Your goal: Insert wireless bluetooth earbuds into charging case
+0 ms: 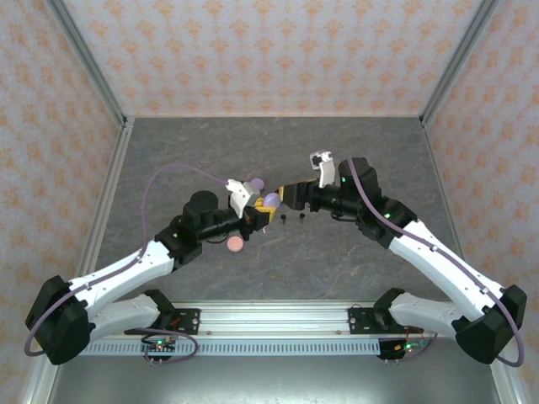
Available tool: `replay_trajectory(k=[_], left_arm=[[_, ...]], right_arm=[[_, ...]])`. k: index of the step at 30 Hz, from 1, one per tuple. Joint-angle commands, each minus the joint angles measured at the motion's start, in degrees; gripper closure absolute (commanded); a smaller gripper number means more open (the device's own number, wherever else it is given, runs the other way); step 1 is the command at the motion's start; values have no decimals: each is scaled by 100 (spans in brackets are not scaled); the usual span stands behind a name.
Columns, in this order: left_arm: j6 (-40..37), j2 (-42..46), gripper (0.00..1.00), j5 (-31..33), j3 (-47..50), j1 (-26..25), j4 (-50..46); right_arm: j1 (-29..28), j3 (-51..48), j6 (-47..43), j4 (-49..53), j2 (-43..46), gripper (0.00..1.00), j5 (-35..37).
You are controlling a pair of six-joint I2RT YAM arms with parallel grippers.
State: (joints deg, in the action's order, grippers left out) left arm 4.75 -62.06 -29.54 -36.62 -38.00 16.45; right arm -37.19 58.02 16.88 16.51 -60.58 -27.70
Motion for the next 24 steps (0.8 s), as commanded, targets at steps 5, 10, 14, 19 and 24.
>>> replay_trajectory(k=[5, 10, 14, 19, 24], left_arm=[[723, -876, 100, -370, -394, 973, -378], [629, -1825, 100, -708, -1092, 1469, -1433], [639, -2506, 100, -844, -1424, 1845, -1844], [522, -3250, 100, -726, -1827, 2312, -2237], [435, -4102, 99, -930, -2473, 2534, -2702]], right_arm=[[292, -321, 334, 356, 569, 15, 1517], [442, -823, 689, -3, 905, 1, 1711], [604, -987, 901, -113, 910, 1, 1462], [667, -1003, 983, 0, 725, 1, 1293], [669, -842, 926, 348, 514, 1, 1426]])
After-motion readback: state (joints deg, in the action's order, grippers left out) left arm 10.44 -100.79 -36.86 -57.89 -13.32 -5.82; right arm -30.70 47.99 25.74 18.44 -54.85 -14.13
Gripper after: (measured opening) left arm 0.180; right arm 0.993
